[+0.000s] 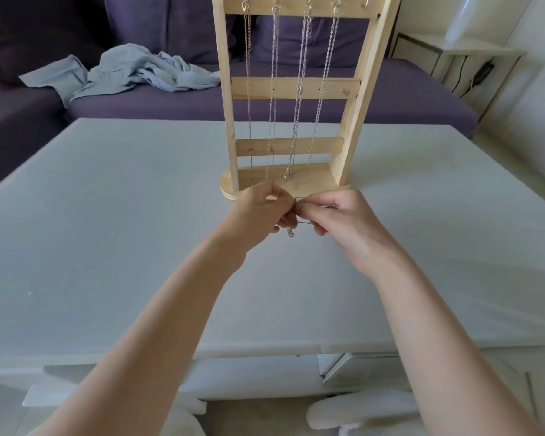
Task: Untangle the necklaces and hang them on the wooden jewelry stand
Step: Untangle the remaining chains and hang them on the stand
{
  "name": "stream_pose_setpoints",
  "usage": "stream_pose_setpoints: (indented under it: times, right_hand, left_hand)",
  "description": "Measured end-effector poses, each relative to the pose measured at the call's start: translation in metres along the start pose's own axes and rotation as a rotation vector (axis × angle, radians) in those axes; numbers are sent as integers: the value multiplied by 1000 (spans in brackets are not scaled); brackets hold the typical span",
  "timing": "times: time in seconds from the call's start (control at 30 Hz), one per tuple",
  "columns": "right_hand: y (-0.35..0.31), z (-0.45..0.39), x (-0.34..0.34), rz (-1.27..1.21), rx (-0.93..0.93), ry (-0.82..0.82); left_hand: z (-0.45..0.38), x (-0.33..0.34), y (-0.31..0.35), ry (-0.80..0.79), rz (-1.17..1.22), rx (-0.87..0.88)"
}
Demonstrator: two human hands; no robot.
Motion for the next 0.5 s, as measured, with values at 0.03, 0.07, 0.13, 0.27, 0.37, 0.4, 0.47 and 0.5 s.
stream_pose_setpoints:
  times: [0.03,0.07,0.13,0.27,0.37,0.4,0.47,0.5]
  right_hand:
    - [-1,1,1,-20,-14,-13]
    - [-1,1,1,-49,-18,-16]
    - [0,1,0,-98,3,-6]
    - [3,-1,-1,-119,62,-16]
    - [3,-3,1,-153,116,-11]
    - [3,-3,1,-182,133,-7]
    - [3,-3,0,-275,160,-3]
    - [2,-3,0,-329,169,-6]
  left_hand:
    - [0,0,0,-6,-3,4]
    - [1,0,1,-14,-5,6]
    - [2,-1,2,-32,-16,8]
    - [0,-2,0,-17,-96,18]
    - [0,0,0,-9,-147,33]
    - [0,0,0,-7,-164,43]
    - [0,0,0,8,-172,55]
    - [0,1,0,16,-157,55]
Point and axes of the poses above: each hand's wrist, its own z-axis away from the middle knuckle, its own x-axis out of the palm, y = z × x, the point moved 2 cm from there along -z, towards the middle knuckle, and after that the axes turned 15 degrees about z, right-handed, at the moved point
